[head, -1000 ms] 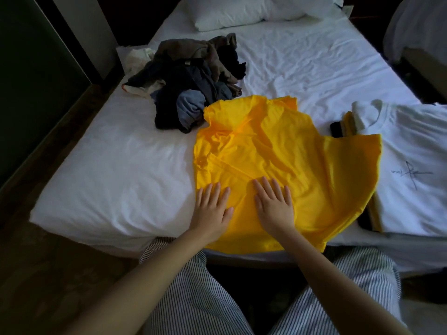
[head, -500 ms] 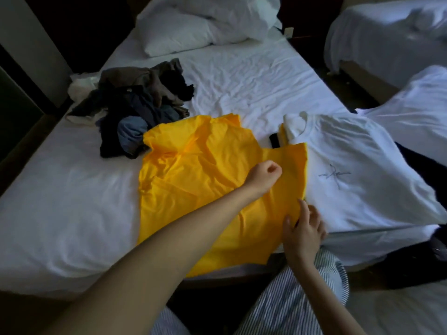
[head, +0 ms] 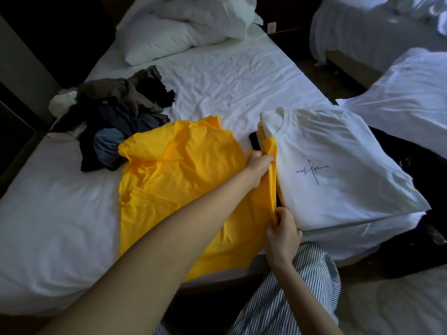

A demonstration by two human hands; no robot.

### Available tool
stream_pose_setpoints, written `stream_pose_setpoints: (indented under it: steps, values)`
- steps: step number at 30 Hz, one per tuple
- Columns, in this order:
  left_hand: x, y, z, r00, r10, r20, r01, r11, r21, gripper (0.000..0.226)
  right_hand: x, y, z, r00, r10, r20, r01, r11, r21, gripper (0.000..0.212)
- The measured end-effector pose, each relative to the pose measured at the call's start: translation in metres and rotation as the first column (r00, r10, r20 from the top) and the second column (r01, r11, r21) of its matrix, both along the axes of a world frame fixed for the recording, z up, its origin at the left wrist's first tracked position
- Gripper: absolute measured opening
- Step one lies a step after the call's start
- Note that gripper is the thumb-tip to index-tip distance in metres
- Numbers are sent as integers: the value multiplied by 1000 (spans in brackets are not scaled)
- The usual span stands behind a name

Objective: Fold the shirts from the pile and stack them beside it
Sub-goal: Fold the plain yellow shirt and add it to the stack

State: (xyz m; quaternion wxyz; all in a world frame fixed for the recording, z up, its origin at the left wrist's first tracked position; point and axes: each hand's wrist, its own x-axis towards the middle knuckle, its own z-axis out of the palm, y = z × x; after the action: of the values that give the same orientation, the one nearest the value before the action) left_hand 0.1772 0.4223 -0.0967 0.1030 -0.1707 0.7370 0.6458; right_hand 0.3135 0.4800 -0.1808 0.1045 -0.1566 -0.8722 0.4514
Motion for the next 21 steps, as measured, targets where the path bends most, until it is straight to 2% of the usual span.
stream_pose_setpoints:
  steps: [2, 5, 8, 11, 14, 15, 17, 18, 21]
  values:
    - [15, -19, 7, 996, 58, -74, -42, 978, 203, 24, 3, 2, -2, 997, 39, -64, -39, 999, 9, 27]
    - [60, -68, -4, 967, 245, -66, -188, 868, 460, 27, 9, 9, -6, 959, 197, -203, -157, 968, 198, 33]
    - [119, -115, -44, 881, 450, 142, -456, 736, 501, 29, 16, 15, -13, 879, 414, -238, -272, 844, 462, 32]
    - [147, -133, -57, 860, 423, 284, -509, 681, 527, 23, 22, 12, -17, 835, 533, -134, -388, 744, 544, 32]
    - [131, -143, -48, 838, 450, 308, -545, 699, 463, 15, 22, 5, -11, 854, 520, -23, -453, 764, 459, 47]
    - [122, -146, -45, 819, 491, 295, -573, 718, 396, 19, 22, 3, -9, 864, 504, 3, -457, 780, 429, 52]
    - [108, -152, -42, 802, 541, 253, -595, 763, 252, 47, 19, 0, -6, 871, 489, 44, -467, 797, 382, 58]
    - [101, -156, -41, 798, 550, 245, -597, 778, 195, 53, 18, -1, -5, 870, 489, 67, -479, 803, 355, 60]
    - [83, -157, -28, 793, 553, 254, -590, 802, 94, 47, 17, 1, -2, 858, 499, 123, -513, 823, 243, 66]
